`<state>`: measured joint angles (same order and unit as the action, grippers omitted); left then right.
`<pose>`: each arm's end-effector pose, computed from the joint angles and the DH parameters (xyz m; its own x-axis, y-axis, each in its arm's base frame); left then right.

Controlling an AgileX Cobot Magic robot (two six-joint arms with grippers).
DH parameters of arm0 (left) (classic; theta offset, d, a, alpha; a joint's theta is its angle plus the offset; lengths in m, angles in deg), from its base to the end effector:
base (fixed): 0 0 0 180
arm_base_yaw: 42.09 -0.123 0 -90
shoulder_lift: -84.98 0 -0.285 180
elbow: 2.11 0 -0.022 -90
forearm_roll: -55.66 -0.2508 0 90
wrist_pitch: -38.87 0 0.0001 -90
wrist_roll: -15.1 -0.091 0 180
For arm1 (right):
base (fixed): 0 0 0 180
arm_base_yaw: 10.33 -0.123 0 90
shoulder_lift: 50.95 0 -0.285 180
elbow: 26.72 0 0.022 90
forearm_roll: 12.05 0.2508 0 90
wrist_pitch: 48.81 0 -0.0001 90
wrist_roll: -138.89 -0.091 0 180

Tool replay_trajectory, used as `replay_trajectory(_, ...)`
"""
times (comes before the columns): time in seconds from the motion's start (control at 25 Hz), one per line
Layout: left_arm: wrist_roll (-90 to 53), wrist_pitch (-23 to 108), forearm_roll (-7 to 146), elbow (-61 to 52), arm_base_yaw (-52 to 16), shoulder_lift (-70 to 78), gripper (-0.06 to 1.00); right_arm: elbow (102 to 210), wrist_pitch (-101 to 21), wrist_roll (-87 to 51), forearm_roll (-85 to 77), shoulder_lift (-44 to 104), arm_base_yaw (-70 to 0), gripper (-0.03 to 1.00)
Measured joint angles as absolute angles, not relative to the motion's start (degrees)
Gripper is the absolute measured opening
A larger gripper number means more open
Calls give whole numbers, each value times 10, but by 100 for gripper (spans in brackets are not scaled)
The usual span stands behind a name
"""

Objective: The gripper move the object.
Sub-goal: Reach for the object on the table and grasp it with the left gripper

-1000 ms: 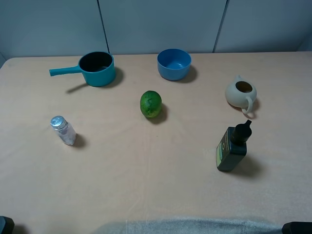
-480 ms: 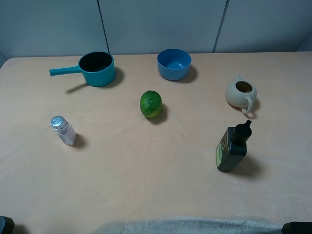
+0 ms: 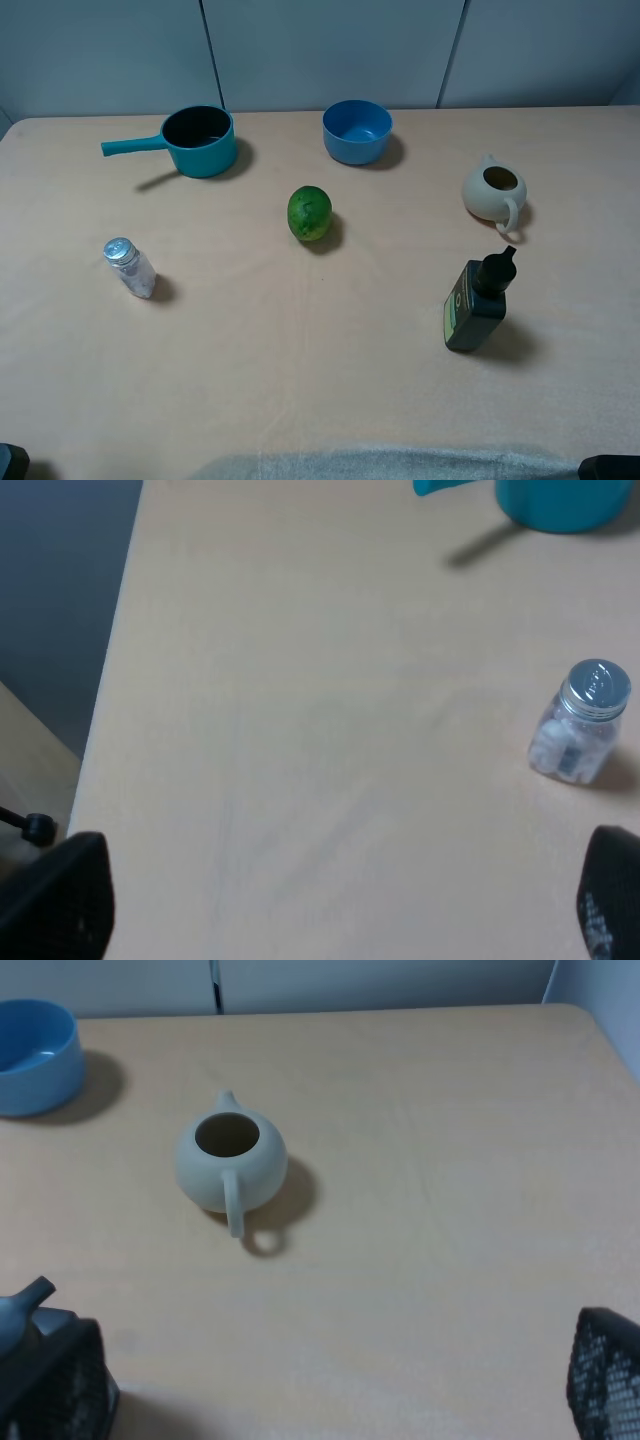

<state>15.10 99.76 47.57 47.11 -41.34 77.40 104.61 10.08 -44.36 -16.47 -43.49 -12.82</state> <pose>-0.0045 0.0113 0.2746 -0.4664 0.0746 -0.8814 -0.0641 0.9910 0.1178 -0.0041 -0.0062 0.2797 -0.4210 -0.0015 -0.9071 0.0235 0.9996 -0.0126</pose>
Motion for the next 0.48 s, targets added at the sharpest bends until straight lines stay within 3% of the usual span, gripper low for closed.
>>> replay_trajectory(0.48, 151, 1000, 476, 433, -413, 749, 91, 1046, 101, -444, -165, -435, -128, 69)
